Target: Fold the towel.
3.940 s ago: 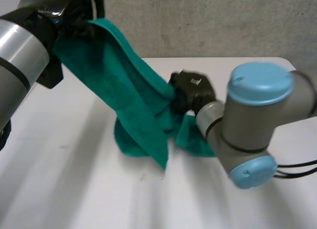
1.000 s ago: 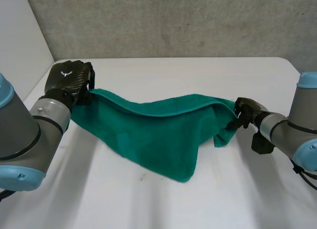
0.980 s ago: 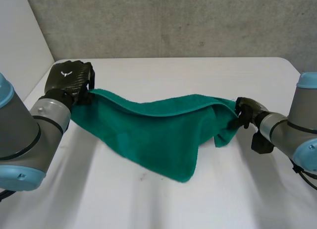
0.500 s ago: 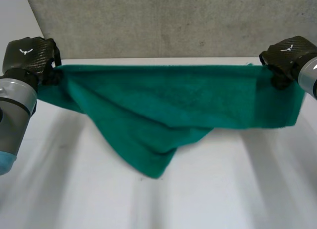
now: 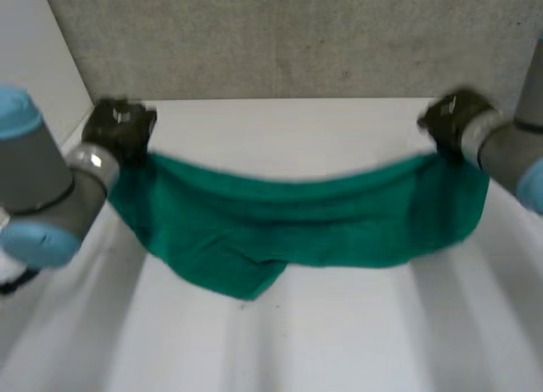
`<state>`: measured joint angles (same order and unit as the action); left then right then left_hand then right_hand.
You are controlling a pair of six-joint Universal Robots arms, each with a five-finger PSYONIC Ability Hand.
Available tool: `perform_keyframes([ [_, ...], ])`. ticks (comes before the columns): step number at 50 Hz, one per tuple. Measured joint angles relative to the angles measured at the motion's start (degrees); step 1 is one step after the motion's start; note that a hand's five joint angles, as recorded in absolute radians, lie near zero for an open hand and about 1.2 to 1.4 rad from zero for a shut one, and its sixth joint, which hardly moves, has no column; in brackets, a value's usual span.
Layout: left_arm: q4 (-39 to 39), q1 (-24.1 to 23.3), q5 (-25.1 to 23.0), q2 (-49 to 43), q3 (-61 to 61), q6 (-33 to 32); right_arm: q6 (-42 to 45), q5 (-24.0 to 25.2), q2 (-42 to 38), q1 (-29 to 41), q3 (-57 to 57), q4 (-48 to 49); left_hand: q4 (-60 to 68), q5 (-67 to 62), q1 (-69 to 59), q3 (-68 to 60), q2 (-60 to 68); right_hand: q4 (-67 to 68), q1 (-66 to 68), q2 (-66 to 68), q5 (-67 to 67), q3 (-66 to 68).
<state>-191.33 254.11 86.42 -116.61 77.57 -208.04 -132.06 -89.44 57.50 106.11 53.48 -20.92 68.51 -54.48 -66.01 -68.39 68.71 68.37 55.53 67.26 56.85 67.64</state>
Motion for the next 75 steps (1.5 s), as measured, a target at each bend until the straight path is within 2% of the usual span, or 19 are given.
perform_keyframes([
  [3, -2.4, -0.5, 1.6, -2.4, -13.1, -0.8, -5.8, -1.7, -2.0, 0.2, -12.6, 7.2, 0.0, 0.0, 0.0, 0.0, 0.0, 0.0, 0.0, 0.0, 0.0, 0.1],
  [5, -2.4, -0.5, 1.6, -2.4, -13.1, -0.8, -5.8, -1.7, -2.0, 0.2, -12.6, 7.2, 0.0, 0.0, 0.0, 0.0, 0.0, 0.0, 0.0, 0.0, 0.0, 0.1],
  [9, -12.3, -0.7, 5.4, -0.1, -24.7, 3.4, -15.1, -4.5, -1.0, -0.1, -22.3, 22.7, 0.0, 0.0, 0.0, 0.0, 0.0, 0.0, 0.0, 0.0, 0.0, 0.1],
  [12, -15.3, -0.6, 6.4, 1.5, -25.1, 5.6, -16.8, -4.8, 0.6, -0.1, -21.5, 27.0, 0.0, 0.0, 0.0, 0.0, 0.0, 0.0, 0.0, 0.0, 0.0, 0.1],
  [14, -18.9, -0.2, 7.5, 4.7, -22.5, 9.8, -18.7, -4.0, 4.6, -0.1, -16.6, 33.0, 0.0, 0.0, 0.0, 0.0, 0.0, 0.0, 0.0, 0.0, 0.0, 0.1],
  [19, -20.2, 0.3, 7.4, 7.5, -15.6, 13.6, -19.5, -0.8, 8.9, -0.1, -7.5, 36.1, 0.0, 0.0, 0.0, 0.0, 0.0, 0.0, 0.5, 0.0, 0.0, 0.1],
  [20, -20.1, 0.5, 7.1, 8.4, -10.7, 14.7, -19.6, 1.5, 10.3, -0.1, -2.5, 36.5, 0.0, 0.0, 0.0, 0.0, 0.0, 0.0, 0.5, 0.0, 0.1, 0.1],
  [25, -19.8, 0.6, 6.5, 8.7, -4.2, 15.3, -19.5, 4.2, 11.0, -0.1, 4.1, 36.4, 0.0, 0.0, 0.0, 0.0, 0.0, 0.0, 0.5, 0.0, 0.1, 0.1],
  [27, -19.7, 0.7, 5.5, 8.3, 3.7, 15.2, -19.5, 6.6, 11.0, -0.2, 12.0, 35.9, 0.0, 0.0, 0.0, 0.0, 0.0, 0.0, 0.5, 0.0, 0.1, 0.1],
  [33, -19.8, 0.7, 3.6, 3.4, 10.6, 14.4, -19.1, 7.2, 6.7, 0.1, 19.6, 35.1, 0.0, 0.0, 0.0, 0.0, 0.0, 0.0, 0.5, 0.0, 0.2, 0.1],
  [41, -17.6, 0.6, 2.7, -3.6, 15.2, 10.6, -18.1, 6.8, -3.1, -0.1, 21.8, 29.5, 0.0, 0.0, 0.0, 0.0, 0.0, 0.0, 0.5, 0.0, 0.2, 0.1],
  [47, -13.4, 1.1, 2.8, -1.8, 19.3, 4.5, -14.1, 6.9, -2.5, -0.3, 22.2, 19.9, 0.0, 0.0, 0.0, 0.0, 0.0, 0.0, 0.5, 0.0, 0.2, 0.1],
  [49, -9.2, 2.1, 2.9, 1.8, 22.4, -0.1, -9.6, 6.9, 0.4, -0.4, 23.2, 11.9, 0.0, 0.0, 0.0, 0.0, 0.0, 0.0, 0.5, 0.0, 0.2, 0.1],
  [55, 3.7, 5.1, 2.8, 12.1, 28.2, -8.8, 1.7, 5.8, 8.5, -2.3, 28.0, -2.5, 0.0, 0.0, 0.0, 0.0, 0.0, 0.0, 0.5, 0.0, 0.2, 0.1],
  [59, 14.3, 6.1, 2.1, 17.5, 30.0, -12.9, 7.9, 4.5, 13.1, -4.3, 31.7, -7.4, 0.0, 0.0, 0.0, 0.0, 0.0, 0.0, 0.5, 0.0, 0.2, 0.1],
  [60, 19.9, 6.4, 1.4, 19.7, 30.5, -14.7, 10.5, 3.8, 15.1, -5.2, 33.3, -8.9, 0.0, 0.0, 0.0, 0.0, 0.0, 0.0, 0.5, 0.0, 0.2, 0.1],
  [64, 26.0, 6.5, -0.1, 22.0, 30.5, -16.5, 13.1, 3.2, 17.1, -6.1, 34.9, -9.4, 0.0, 0.0, 0.0, 0.0, 0.0, 0.0, 0.5, 0.0, 0.2, 0.1],
  [68, 25.9, 6.3, -1.4, 21.5, 29.4, -17.0, 13.5, 3.1, 16.9, -6.1, 34.8, -7.2, 0.0, 0.0, 0.0, 0.0, 0.0, 0.0, 0.5, 0.0, 0.2, 0.1],
  [75, 15.1, 5.3, -1.4, 10.8, 23.7, -16.9, 10.1, 2.6, 10.0, -5.3, 30.4, 1.1, 0.0, 0.0, 0.0, 0.0, 0.0, 0.0, 0.5, 0.0, 0.2, 0.1],
])
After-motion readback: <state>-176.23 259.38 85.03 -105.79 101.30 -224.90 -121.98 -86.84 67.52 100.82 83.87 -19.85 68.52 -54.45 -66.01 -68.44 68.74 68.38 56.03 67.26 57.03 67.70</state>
